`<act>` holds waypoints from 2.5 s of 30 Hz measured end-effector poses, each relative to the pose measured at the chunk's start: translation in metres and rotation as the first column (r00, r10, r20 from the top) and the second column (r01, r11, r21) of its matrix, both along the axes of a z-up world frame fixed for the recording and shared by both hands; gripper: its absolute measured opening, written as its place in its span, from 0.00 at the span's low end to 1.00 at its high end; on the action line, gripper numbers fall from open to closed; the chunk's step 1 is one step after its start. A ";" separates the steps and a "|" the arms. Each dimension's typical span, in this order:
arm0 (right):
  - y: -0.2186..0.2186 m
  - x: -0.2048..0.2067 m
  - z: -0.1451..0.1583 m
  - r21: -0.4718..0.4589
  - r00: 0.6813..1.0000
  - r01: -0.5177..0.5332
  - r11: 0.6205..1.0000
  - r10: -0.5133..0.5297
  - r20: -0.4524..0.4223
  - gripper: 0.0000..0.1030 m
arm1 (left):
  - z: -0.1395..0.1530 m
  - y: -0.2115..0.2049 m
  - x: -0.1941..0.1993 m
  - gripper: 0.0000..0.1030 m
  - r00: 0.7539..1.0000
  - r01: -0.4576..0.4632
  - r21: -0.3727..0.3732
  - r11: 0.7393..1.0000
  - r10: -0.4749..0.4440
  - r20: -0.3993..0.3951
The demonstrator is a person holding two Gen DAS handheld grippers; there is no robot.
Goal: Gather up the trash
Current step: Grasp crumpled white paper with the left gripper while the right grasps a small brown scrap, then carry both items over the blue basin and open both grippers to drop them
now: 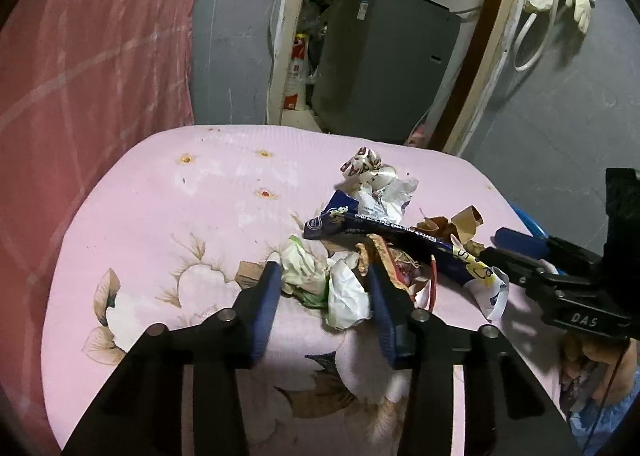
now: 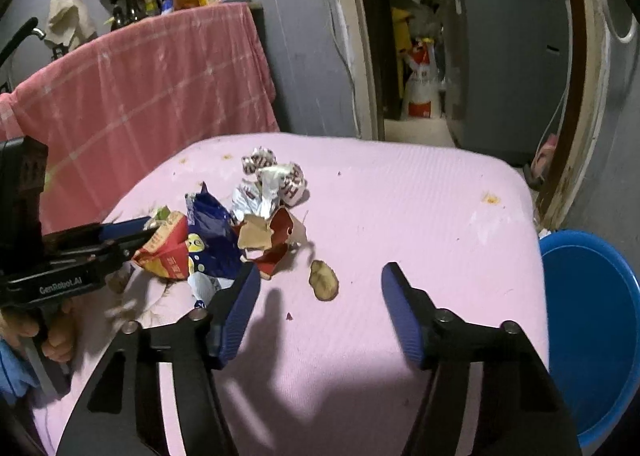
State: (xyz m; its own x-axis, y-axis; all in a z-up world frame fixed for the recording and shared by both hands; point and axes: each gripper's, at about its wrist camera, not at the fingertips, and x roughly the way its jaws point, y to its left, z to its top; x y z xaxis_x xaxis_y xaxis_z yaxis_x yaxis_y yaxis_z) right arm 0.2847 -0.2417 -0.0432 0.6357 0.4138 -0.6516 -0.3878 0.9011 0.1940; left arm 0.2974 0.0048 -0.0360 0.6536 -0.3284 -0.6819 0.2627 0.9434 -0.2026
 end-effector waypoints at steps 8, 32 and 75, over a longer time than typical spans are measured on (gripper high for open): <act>0.017 0.005 -0.008 -0.092 0.998 -0.048 0.995 0.044 -0.052 0.48 | -0.004 0.003 0.000 0.30 1.000 -0.010 -0.024 1.000 0.009 -0.023; 0.010 -0.012 0.000 -0.045 0.998 -0.029 0.999 0.031 0.053 0.11 | 0.015 0.007 -0.041 0.19 0.988 -0.127 -0.062 0.990 0.131 0.081; -0.201 -0.078 0.049 0.178 0.818 0.430 0.885 -0.465 0.339 0.12 | 0.048 -0.262 0.009 0.19 0.958 0.239 -0.174 0.955 -0.204 0.200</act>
